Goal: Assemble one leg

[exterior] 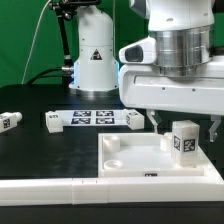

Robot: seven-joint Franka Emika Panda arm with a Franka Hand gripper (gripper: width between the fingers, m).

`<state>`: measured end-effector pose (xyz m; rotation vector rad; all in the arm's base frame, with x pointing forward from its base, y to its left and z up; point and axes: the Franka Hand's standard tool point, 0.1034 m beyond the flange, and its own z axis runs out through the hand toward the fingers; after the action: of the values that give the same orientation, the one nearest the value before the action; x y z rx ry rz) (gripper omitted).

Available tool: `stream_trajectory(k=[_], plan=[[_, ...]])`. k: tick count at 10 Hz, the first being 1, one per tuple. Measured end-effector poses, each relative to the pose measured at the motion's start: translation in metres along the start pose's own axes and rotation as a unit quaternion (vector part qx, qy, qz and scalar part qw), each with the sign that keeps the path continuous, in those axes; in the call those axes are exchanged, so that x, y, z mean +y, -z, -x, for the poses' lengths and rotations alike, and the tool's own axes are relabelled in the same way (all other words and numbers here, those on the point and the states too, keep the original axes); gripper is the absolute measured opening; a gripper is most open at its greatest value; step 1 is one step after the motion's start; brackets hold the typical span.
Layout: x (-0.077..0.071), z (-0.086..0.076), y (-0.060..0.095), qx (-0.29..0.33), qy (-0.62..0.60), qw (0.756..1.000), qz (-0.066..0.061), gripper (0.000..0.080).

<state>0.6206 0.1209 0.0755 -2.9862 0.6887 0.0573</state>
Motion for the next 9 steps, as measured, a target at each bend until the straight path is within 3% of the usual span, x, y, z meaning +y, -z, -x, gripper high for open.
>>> stream_trajectory(k=[1,6,7,8,9], plan=[[-0.0019,0.0012,0.0000,0.005,0.063,0.998,0.009,0.0649],[0.0020,-0.0019,0.0004,0.004,0.227,0.974,0.009,0.0649],[0.0019,-0.0019,0.0004,0.004,0.230,0.973,0.009,0.0521],[0.0019,-0.0018,0.0004,0.004,0.230,0.973,0.009,0.0521],[0.0019,-0.0018,0.0004,0.004,0.230,0.973,0.009,0.0383]])
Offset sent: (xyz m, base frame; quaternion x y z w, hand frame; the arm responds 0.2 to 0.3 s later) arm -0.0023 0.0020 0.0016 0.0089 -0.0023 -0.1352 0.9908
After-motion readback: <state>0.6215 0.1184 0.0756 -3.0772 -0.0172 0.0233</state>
